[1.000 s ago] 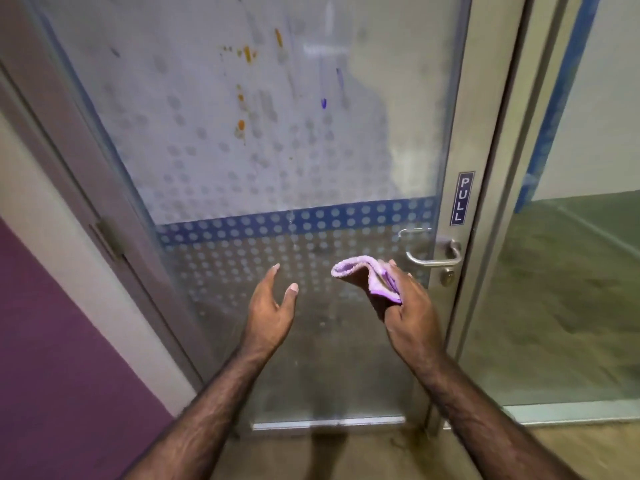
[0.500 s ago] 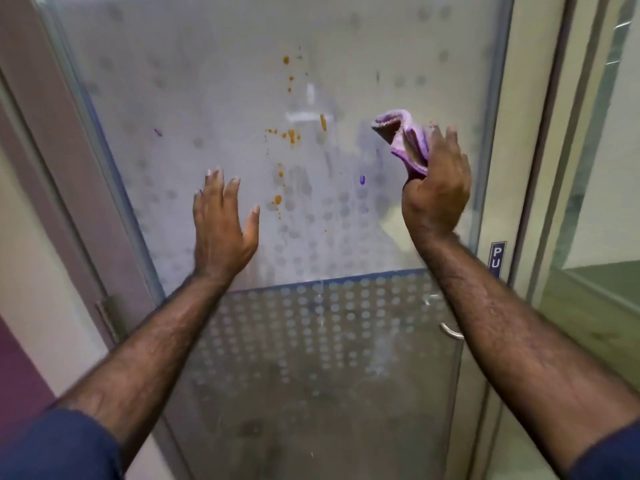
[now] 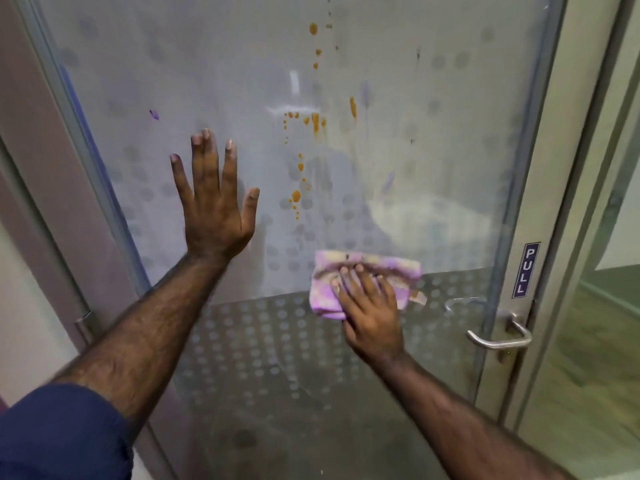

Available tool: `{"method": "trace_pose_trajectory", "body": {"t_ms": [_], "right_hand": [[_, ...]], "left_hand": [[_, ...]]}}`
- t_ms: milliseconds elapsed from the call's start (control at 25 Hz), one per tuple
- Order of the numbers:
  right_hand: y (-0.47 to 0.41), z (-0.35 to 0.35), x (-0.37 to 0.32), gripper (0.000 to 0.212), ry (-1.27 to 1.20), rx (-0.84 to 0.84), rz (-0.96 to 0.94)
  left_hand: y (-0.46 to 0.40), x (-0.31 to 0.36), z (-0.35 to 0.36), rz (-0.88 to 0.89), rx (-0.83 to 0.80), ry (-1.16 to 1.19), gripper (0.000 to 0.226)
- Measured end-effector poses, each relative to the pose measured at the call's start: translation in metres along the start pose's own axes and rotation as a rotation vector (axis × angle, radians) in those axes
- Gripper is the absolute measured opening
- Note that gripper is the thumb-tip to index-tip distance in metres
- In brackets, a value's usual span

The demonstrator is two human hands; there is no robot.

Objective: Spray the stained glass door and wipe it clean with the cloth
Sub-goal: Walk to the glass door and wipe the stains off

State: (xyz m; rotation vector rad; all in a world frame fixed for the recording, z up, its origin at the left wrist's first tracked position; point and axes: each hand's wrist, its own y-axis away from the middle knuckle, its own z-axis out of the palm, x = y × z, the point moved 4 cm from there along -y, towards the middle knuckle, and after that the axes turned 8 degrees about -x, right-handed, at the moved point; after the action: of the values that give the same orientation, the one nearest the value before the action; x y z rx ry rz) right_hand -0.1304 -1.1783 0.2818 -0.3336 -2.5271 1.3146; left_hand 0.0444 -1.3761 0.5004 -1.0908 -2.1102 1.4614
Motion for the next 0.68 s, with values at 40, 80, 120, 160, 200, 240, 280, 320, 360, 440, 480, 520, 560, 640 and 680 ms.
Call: {"method": "trace_pose_trajectory", "body": {"t_ms": [40, 80, 120, 160, 200, 240, 280, 320, 360, 440, 480, 520, 560, 640, 680], "right_hand": [[0.016, 0.013, -0.014, 0.065, 0.016, -0.045, -0.040], [0.032, 0.025, -0.027, 0.060, 0.033, -0.083, -0.081], [0.045, 0.035, -0.037, 0.058, 0.040, -0.115, -0.107], [0.054, 0.041, -0.044, 0.060, 0.041, -0.133, -0.117], [0.057, 0.045, -0.044, 0.062, 0.048, -0.142, -0.114], [0.053, 0.047, -0.040, 0.061, 0.062, -0.129, -0.105], [0.046, 0.049, -0.032, 0.060, 0.079, -0.110, -0.092], [0.034, 0.045, -0.023, 0.065, 0.099, -0.080, -0.065], [0.019, 0.041, -0.012, 0.076, 0.113, -0.050, -0.028], [-0.019, 0.019, 0.014, 0.084, 0.107, 0.043, 0.070], [-0.042, 0.003, 0.029, 0.083, 0.097, 0.100, 0.122], [-0.065, -0.016, 0.045, 0.084, 0.086, 0.138, 0.175], [-0.088, -0.037, 0.061, 0.087, 0.069, 0.167, 0.228], [-0.131, -0.073, 0.088, 0.089, 0.054, 0.201, 0.313], [-0.146, -0.084, 0.095, 0.086, 0.048, 0.214, 0.337]], "left_hand": [[0.000, -0.001, 0.001, 0.005, 0.006, -0.001, 0.073], [0.000, -0.001, 0.002, 0.011, 0.010, -0.002, 0.073], [0.000, -0.001, 0.003, 0.015, 0.013, -0.003, 0.073], [0.000, -0.002, 0.004, 0.016, 0.014, -0.004, 0.074], [0.000, -0.003, 0.004, 0.016, 0.015, -0.006, 0.074], [-0.001, -0.003, 0.005, 0.017, 0.016, -0.010, 0.074], [-0.001, -0.003, 0.005, 0.018, 0.017, -0.010, 0.075], [-0.001, -0.004, 0.005, 0.020, 0.018, -0.008, 0.075], [-0.001, -0.004, 0.005, 0.021, 0.018, -0.007, 0.076], [-0.001, -0.004, 0.006, 0.022, 0.017, -0.010, 0.077], [-0.001, -0.003, 0.006, 0.022, 0.017, -0.009, 0.077], [-0.001, -0.003, 0.006, 0.025, 0.019, -0.008, 0.077], [-0.001, -0.003, 0.006, 0.029, 0.021, -0.007, 0.077], [-0.001, -0.003, 0.007, 0.033, 0.024, -0.011, 0.078], [-0.001, -0.003, 0.007, 0.032, 0.020, -0.013, 0.078]]}}
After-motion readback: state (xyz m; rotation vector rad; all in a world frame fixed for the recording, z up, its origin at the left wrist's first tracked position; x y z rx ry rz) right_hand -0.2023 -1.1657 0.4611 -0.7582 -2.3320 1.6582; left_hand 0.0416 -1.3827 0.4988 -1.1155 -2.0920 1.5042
